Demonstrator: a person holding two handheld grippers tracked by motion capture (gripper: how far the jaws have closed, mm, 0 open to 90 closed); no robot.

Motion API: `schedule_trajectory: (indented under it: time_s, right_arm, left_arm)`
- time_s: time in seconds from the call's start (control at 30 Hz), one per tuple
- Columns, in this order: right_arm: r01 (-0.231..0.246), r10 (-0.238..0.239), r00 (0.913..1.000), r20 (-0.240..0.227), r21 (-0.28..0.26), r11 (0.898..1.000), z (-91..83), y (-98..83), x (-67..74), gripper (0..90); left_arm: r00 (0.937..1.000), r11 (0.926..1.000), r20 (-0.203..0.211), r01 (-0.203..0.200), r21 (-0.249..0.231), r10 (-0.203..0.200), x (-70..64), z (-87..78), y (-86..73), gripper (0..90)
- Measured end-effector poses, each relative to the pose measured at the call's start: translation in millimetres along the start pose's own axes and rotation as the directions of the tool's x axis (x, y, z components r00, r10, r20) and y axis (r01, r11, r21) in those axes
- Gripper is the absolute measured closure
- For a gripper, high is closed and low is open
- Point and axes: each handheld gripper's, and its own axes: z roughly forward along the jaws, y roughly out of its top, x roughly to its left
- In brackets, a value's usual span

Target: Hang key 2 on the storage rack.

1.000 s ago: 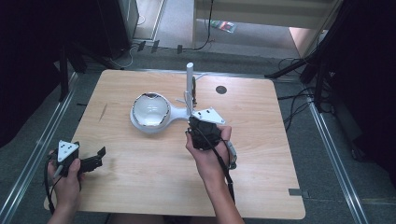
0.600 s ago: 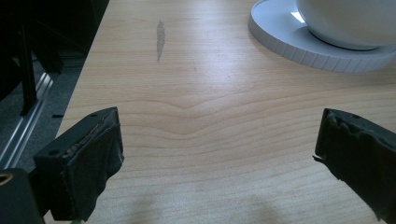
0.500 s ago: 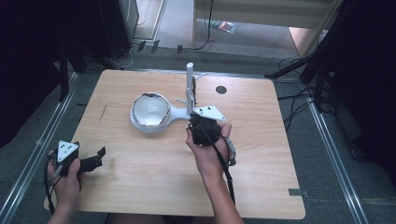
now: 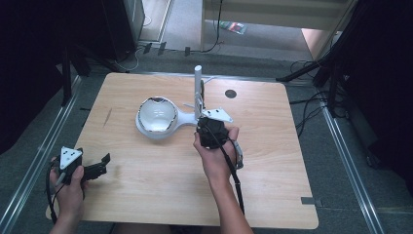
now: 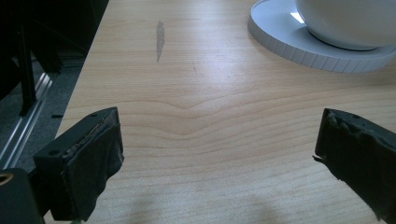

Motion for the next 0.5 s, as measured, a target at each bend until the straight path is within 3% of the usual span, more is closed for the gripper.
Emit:
schedule_trajectory:
  time_s: [0.5]
  right_arm:
    - [-0.033,0.031,0.9992,0.025,0.049,0.998,24.0,-4.7,-8.0,84.1]
  left_arm:
    - [1.0000,1.0000,0.004,0.006,0.001,-0.006,0.5,0.3,0.1,1.4]
